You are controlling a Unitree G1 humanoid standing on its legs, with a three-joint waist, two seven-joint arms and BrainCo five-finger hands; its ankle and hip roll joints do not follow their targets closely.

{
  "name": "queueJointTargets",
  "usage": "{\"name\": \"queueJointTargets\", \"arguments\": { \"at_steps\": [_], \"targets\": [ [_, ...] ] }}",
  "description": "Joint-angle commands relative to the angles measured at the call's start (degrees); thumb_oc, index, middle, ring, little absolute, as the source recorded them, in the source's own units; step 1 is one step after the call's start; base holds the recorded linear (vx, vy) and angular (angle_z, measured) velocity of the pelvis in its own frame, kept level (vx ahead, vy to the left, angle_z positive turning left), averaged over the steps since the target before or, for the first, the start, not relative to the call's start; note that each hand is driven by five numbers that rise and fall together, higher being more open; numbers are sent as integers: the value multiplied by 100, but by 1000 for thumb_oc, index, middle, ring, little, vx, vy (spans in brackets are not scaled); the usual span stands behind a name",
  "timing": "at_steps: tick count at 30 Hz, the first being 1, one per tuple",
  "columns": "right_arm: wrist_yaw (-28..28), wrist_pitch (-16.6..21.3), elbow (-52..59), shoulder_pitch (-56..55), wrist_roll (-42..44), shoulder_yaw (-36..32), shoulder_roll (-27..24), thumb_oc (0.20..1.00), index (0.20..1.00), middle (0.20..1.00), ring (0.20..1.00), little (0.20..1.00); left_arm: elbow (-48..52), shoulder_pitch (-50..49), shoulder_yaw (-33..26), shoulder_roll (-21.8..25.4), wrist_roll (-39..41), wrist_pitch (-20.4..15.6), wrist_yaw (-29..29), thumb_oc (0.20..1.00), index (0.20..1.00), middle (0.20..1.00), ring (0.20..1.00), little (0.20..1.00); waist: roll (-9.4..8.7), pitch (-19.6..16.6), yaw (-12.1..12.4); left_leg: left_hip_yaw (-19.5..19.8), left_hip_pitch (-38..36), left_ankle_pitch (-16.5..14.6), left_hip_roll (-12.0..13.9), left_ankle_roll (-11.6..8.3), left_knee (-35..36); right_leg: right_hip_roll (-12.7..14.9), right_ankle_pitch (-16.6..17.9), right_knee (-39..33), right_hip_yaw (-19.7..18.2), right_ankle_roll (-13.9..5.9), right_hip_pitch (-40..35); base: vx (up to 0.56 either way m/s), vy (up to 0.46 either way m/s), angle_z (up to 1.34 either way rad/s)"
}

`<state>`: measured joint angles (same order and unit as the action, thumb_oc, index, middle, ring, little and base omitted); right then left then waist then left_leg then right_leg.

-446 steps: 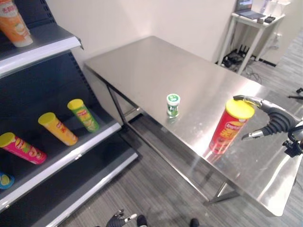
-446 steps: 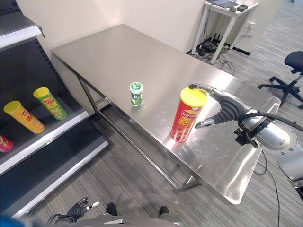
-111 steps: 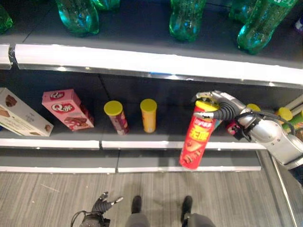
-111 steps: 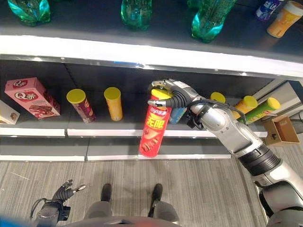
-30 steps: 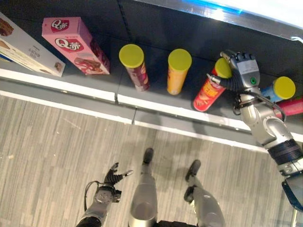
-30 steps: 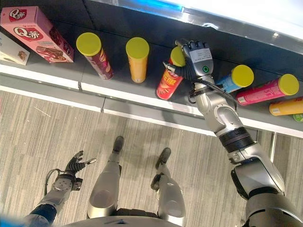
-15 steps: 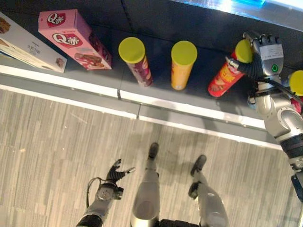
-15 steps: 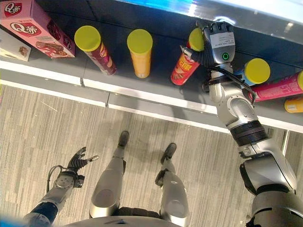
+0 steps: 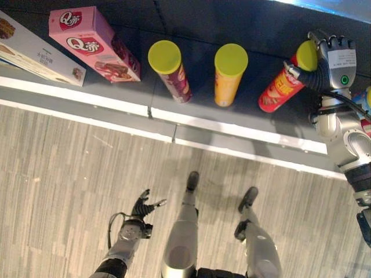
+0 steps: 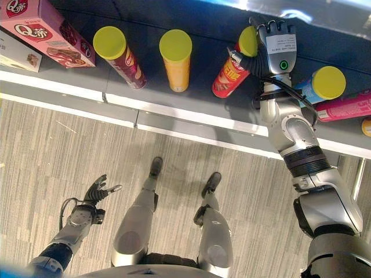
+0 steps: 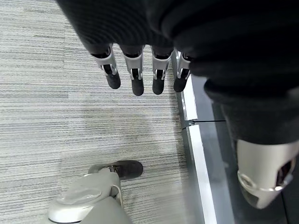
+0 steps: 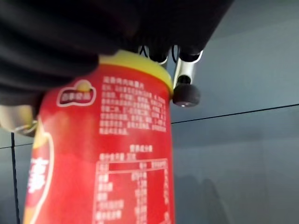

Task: Put the goods on the table back onto the shelves and tidy them up.

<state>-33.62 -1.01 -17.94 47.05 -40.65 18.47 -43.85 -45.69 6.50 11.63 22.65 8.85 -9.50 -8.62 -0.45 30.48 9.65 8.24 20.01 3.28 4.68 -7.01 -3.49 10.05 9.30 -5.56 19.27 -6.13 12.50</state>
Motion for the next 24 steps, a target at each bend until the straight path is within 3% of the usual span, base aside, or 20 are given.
{"name": "queueJointTargets", "arguments": {
  "at_steps": [1, 24],
  "targets": [
    [-269, 96, 314, 154, -98, -126, -36, 200, 200, 200, 200, 200, -82, -155, 227, 108, 89, -165, -118, 1000, 1000, 1000, 1000, 1000, -47, -370, -63, -120, 139, -696, 51, 127, -533, 663, -517, 415, -98, -589, -209, 0, 0, 0],
    [-96, 124, 770, -84, -139, -104, 258, 200, 200, 200, 200, 200, -518, 254, 141, 76, 193, -59, -63, 1000, 1000, 1000, 1000, 1000, -76, -354, -218, -147, 155, -645, 53, 126, -423, 692, -479, 392, -117, -596, -111, -1, 1, 1]
  ]
}}
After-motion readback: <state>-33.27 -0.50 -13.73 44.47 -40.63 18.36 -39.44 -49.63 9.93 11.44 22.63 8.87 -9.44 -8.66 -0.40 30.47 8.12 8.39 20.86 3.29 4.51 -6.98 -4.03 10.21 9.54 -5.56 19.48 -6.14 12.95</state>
